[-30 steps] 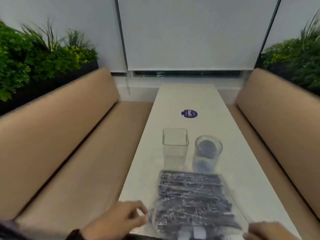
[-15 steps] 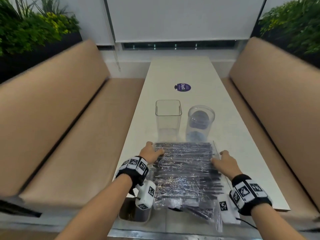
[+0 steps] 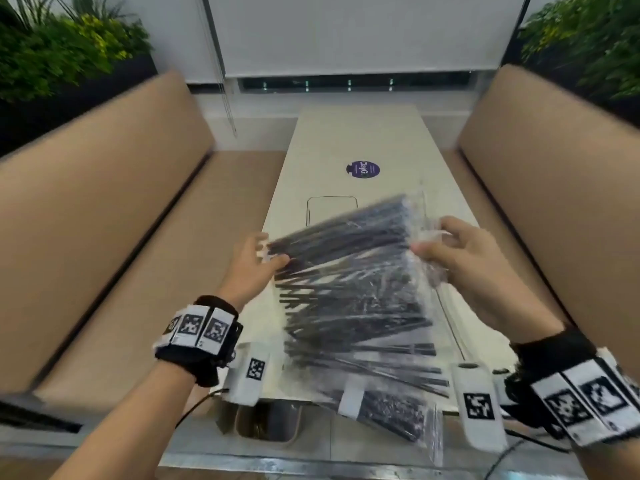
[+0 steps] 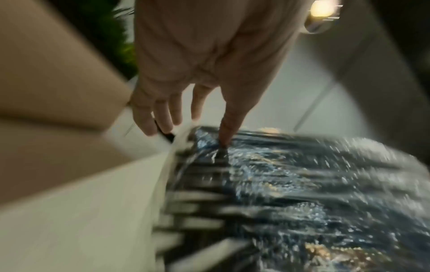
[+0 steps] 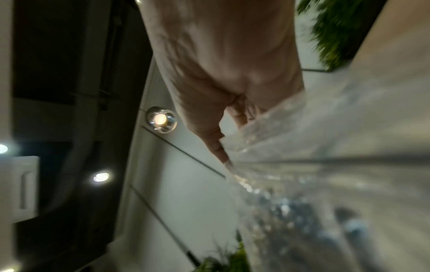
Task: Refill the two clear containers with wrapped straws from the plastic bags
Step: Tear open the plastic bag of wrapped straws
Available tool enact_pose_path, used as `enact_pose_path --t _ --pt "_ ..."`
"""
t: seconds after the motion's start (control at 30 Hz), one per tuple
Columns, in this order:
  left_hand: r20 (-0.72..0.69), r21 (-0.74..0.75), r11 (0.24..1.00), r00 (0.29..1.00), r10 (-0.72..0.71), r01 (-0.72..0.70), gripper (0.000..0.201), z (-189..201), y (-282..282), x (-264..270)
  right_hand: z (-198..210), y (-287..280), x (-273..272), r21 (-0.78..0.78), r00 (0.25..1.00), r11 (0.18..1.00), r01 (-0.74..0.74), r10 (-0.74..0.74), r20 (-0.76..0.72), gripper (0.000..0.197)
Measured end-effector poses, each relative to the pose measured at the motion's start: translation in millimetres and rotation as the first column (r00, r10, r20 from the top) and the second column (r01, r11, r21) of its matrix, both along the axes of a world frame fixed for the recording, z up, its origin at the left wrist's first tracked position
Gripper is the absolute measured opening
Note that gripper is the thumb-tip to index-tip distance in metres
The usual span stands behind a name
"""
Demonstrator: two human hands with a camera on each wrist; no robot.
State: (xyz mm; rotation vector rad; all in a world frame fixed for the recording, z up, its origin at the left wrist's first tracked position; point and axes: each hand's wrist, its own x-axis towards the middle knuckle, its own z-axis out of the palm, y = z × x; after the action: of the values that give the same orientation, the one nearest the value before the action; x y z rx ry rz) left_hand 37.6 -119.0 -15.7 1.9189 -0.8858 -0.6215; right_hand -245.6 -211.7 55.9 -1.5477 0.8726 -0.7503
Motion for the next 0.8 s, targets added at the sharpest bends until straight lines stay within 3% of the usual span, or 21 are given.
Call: enact_pose_path --t 0.07,0.1,0.17,0.23,0.33,0.47,0.6,0.77,0.8 --pt "0.228 -0.112 0.994 0.973 0.025 0.001 0.043 34 4 -11 22 11 18 -0.037 0.992 0.994 -0.099 0.102 0.068 0.021" --pt "0.247 -0.198 0.98 0.969 0.022 0.028 0.031 51 5 -19 29 16 30 -0.054 0.987 0.989 -0.135 0.139 0.076 0.022" --pt "0.13 -0.341 0.938 0.991 -0.022 0.066 0.011 80 6 -39 35 25 56 -0.089 0.98 0.978 -0.187 0.192 0.059 0.023" --pt "-0.011 -0.392 0.917 0.996 -0.086 0.075 0.019 96 3 -54 33 30 80 -0.096 0.98 0.977 -0.188 0.194 0.054 0.022" --pt "-0.032 -0.366 0.93 0.998 -0.057 0.041 0.034 101 -7 -58 32 31 106 -0.084 0.981 0.98 -0.181 0.185 0.051 0.02" --pt "-0.015 -0.325 0.946 1.0 0.004 -0.009 0.034 96 -6 -40 28 26 126 -0.043 0.967 0.966 -0.255 0.256 0.021 0.02" --pt "-0.082 -0.294 0.955 0.996 0.019 -0.042 0.024 95 2 -24 26 24 138 0.024 0.947 0.947 -0.321 0.32 0.018 0.018" --pt "-0.101 -0.261 0.963 0.994 0.047 -0.072 0.004 105 8 -11 26 24 157 0.049 0.939 0.938 -0.344 0.343 0.023 0.002" --pt "-0.093 -0.263 0.962 0.995 0.047 -0.071 0.007 106 10 -10 27 25 161 0.042 0.938 0.937 -0.346 0.345 0.027 0.002"
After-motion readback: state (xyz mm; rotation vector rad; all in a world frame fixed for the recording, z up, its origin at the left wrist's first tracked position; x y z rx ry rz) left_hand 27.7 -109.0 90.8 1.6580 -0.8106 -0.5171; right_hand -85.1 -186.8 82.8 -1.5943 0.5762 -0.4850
